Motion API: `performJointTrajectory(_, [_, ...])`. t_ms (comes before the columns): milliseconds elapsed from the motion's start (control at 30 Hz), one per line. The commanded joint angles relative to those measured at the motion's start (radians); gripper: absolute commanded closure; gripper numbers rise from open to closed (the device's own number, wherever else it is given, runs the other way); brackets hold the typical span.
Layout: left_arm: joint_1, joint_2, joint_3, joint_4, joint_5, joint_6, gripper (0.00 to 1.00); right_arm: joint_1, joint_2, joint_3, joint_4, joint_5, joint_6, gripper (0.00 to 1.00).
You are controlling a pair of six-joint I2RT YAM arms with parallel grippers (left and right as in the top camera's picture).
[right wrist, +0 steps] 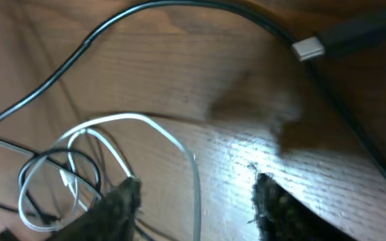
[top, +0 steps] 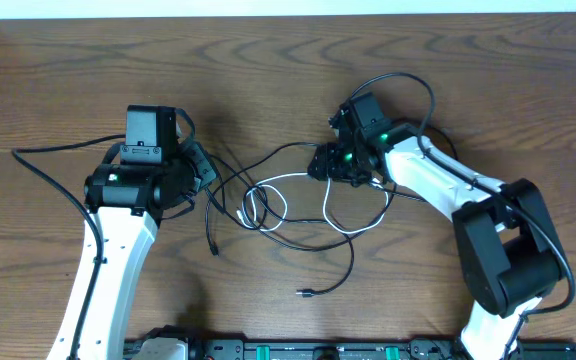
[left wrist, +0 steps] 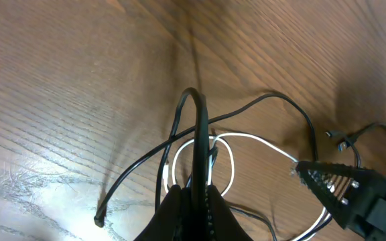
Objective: Untangle cables
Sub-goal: 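Grasp the white cable with the right gripper and pull it rightward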
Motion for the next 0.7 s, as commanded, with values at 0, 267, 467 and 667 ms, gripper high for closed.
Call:
performJointTrajectory(0, [0.005,0.004,0.008,-0.003,-0.013,-0.001,0.92,0.019,0.02,0.011,0.022,0.006,0.02,0.56])
performJointTrajectory(267, [0.005,0.004,0.008,-0.003,-0.013,-0.001,0.93,0.001,-0.022,0.011,0.099,-0.041,-0.046,0.99])
performJointTrajectory(467, [0.005,0.004,0.008,0.002,-0.013,-0.001,0.93,-0.044,-0.2,0.011,0.074,-0.041,-0.111,0.99])
performJointTrajectory(667, [0.005,0.004,0.008,0.001,-0.013,-0.001,0.93,-0.08,-0.344,0.011,-0.018,0.023,-0.114,0.8])
